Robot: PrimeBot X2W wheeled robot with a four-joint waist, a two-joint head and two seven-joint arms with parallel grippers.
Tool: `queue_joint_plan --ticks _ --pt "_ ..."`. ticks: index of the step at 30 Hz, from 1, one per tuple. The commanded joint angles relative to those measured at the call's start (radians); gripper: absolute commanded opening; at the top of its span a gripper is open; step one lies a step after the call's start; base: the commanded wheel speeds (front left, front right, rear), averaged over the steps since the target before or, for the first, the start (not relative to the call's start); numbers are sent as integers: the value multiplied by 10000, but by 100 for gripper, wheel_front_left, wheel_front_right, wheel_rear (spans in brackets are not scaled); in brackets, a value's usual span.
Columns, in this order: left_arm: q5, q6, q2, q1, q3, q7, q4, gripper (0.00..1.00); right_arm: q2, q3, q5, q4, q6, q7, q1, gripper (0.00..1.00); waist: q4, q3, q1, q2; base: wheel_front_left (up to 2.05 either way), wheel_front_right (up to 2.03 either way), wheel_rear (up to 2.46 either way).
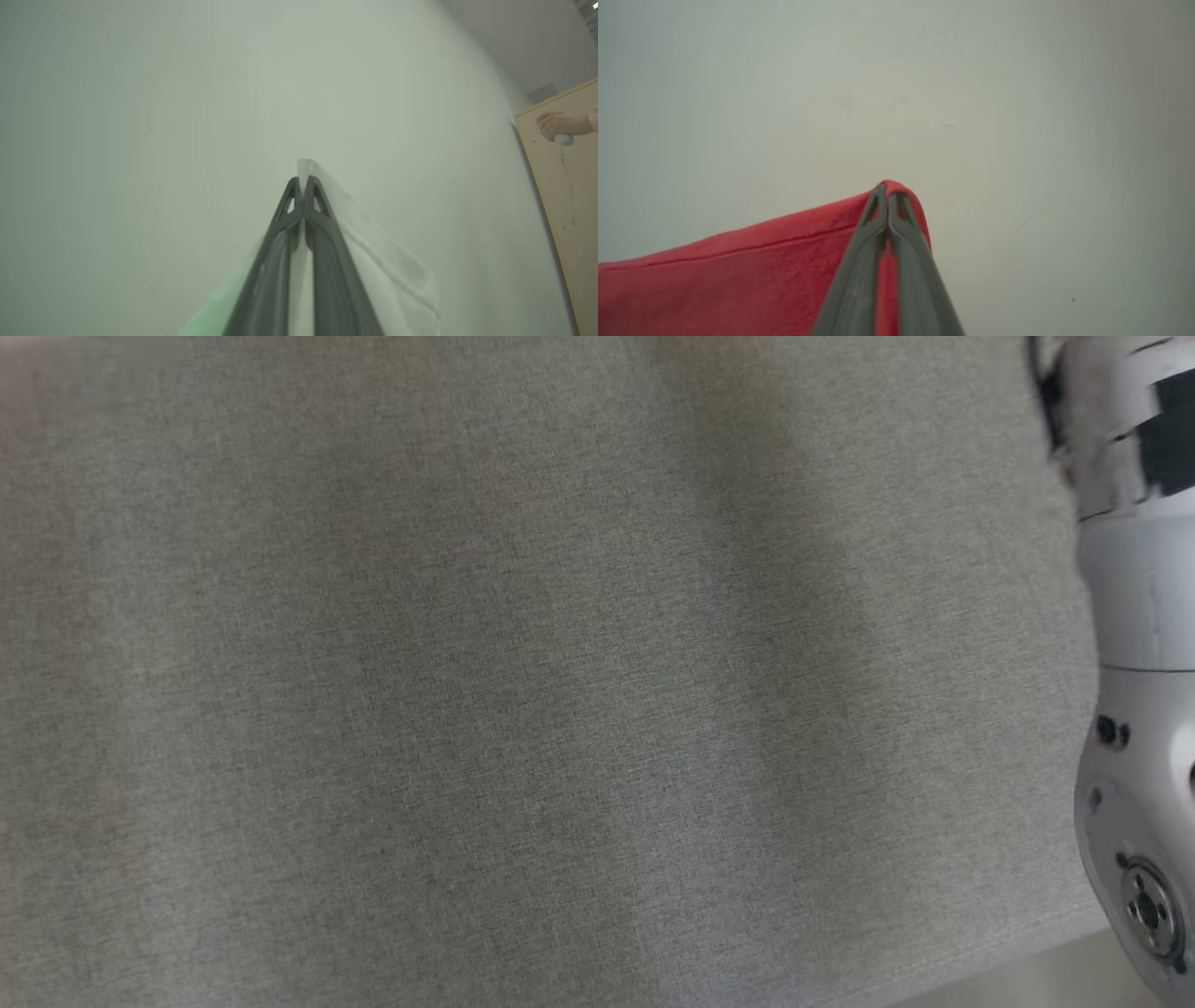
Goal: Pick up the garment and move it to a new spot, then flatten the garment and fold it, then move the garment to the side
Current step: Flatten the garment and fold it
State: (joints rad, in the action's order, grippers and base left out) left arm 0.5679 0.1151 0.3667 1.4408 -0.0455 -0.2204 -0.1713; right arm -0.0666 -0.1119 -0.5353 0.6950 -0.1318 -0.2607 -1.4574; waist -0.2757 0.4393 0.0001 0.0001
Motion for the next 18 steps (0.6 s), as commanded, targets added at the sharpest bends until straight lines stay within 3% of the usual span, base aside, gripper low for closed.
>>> queue_joint_plan --ticks 1,5,9,18 --pt "252 77 -88 145 -25 -137 80 0 -5 281 526 -408 20 -43 -5 0 77 206 -1 -1 0 0 0" --pt "843 162 -238 -345 -377 -328 124 0 100 618 1662 -1272 20 -30 666 0 310 747 -1 -1 0 0 0" --pt "1508 146 40 -1451 -1220 -403 424 0 -141 -130 2274 -1376 20 -36 1264 0 553 1415 -1 -1 0 0 0" --pt "3165 150 596 -3740 -1366 -423 1543 0 -1070 -1238 1670 -1787 20 -38 2542 0 932 1360 -1 -1 0 0 0"
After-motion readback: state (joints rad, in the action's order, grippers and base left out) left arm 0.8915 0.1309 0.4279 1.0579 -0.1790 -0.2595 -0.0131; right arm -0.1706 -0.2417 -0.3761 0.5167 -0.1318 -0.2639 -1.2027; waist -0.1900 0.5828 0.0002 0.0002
